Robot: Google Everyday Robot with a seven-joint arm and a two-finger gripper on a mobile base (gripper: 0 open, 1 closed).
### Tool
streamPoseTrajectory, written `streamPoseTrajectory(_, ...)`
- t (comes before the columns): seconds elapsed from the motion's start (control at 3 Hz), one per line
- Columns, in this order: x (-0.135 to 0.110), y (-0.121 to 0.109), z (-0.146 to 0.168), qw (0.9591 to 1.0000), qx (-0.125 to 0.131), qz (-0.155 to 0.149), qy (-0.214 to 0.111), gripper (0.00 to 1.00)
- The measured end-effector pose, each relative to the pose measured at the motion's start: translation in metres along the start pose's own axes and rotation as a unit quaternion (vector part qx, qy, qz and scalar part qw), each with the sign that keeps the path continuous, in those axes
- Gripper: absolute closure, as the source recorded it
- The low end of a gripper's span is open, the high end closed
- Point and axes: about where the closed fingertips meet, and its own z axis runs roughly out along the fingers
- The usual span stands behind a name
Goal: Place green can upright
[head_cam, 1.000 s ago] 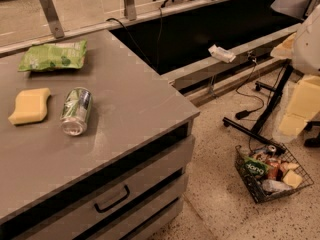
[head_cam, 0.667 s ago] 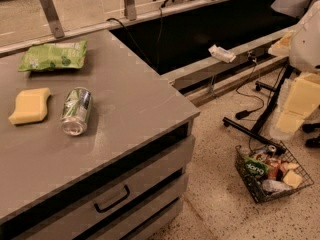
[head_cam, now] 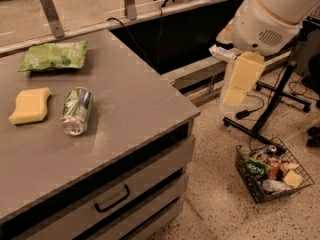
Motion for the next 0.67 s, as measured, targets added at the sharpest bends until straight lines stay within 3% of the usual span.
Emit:
streamPoseTrajectory(0.33, -0.039, -0.016, 0.021, 0.9989, -0.026, -0.008, -0.038, 0.00)
streamPoseTrajectory(0.67, -0.088, -0.026, 0.046, 0.9949, -0.060, 0.042, -0.070, 0.00)
